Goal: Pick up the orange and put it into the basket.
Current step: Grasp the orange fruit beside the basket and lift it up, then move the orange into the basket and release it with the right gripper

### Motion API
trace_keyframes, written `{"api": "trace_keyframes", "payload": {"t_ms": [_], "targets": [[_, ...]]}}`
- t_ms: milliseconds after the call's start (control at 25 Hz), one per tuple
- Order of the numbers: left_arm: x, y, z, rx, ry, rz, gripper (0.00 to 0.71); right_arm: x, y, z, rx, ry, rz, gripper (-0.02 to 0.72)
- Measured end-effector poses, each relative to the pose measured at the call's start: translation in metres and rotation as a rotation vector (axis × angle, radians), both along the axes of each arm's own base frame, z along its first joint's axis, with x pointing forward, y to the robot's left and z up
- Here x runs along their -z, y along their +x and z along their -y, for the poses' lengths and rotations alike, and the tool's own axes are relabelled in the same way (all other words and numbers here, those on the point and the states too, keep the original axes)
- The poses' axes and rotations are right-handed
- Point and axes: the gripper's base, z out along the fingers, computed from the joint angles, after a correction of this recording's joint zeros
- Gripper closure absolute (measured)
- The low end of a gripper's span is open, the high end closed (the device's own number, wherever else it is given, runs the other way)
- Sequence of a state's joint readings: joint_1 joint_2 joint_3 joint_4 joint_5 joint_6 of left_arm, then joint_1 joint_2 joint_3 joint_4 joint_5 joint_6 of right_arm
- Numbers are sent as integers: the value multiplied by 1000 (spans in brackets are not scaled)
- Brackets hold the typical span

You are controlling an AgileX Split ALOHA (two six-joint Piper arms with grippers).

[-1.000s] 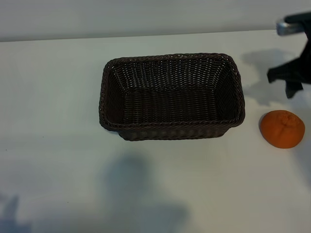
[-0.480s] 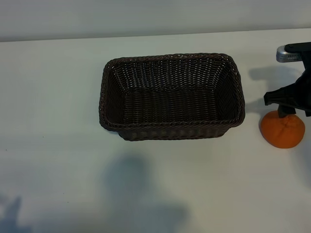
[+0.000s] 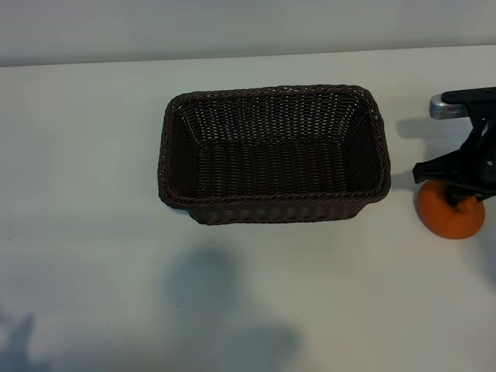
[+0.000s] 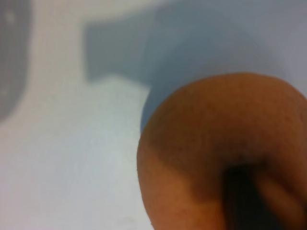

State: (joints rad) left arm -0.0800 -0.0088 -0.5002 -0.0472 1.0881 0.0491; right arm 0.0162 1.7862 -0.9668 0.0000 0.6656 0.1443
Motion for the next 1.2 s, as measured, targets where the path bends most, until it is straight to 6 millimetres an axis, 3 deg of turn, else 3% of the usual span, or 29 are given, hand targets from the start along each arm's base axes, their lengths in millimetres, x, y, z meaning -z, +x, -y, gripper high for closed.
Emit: {"api": "trace_keyframes", "payload": {"t_ms": [80, 320, 720, 1000, 1200], "targets": [[0, 0, 0, -1, -1, 0, 115, -1, 0, 0, 0, 0, 1, 609], [0, 0, 0, -1, -1, 0, 116, -25, -2, 0, 1, 1, 24, 610], [0, 0, 0, -1, -1, 0, 116, -134, 18, -1, -24, 3, 129, 610], [0, 0, 0, -1, -1, 0, 116, -150, 21, -3, -25, 25, 155, 610], [0, 0, 0, -1, -2, 0, 116, -157, 23, -23, -76, 67, 173, 611]]}}
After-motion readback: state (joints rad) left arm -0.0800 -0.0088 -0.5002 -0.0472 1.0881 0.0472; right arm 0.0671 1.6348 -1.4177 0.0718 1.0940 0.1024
